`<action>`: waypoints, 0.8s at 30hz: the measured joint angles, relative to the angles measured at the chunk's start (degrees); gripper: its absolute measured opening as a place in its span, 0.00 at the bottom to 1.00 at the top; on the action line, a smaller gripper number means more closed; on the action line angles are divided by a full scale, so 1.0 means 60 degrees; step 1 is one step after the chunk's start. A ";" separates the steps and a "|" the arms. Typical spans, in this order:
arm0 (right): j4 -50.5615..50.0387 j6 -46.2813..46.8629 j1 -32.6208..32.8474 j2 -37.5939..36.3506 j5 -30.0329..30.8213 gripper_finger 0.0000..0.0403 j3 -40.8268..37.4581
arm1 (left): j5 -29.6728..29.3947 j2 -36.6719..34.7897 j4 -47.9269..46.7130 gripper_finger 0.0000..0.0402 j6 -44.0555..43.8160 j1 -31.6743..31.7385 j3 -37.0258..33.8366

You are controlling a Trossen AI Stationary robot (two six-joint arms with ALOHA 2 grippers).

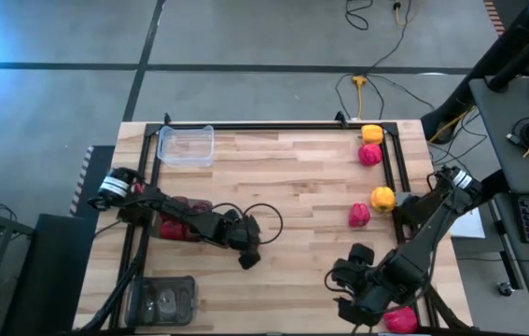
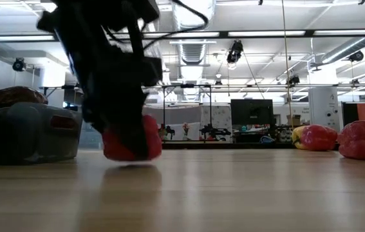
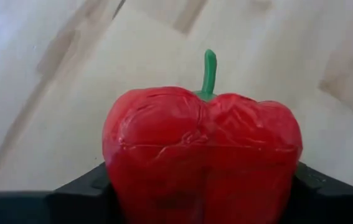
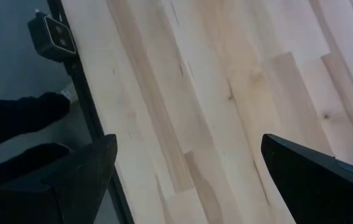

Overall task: Sort produce into baskets
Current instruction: Put the red bell pepper into the bottom black bin

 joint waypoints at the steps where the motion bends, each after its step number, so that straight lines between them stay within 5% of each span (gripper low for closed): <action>1: -0.0025 -0.0018 0.0057 -0.0032 0.0087 0.97 0.0000 | -0.0021 -0.0168 -0.0135 0.60 -0.0248 -0.0078 0.0063; 11: -0.0084 -0.1109 0.0187 -0.0102 0.1039 0.97 0.0000 | -0.0117 -0.1865 -0.2937 0.62 -0.1554 -0.2052 0.1836; 19: -0.0045 -0.2237 -0.0200 -0.0101 0.2006 0.97 -0.0009 | 0.0391 -0.1931 -0.6493 0.62 -0.4635 -0.4888 0.3865; 24: 0.0227 -0.1671 -0.0569 -0.0079 0.2718 0.97 -0.0147 | 0.0927 -0.1931 -0.7390 0.62 -0.6538 -0.6653 0.3642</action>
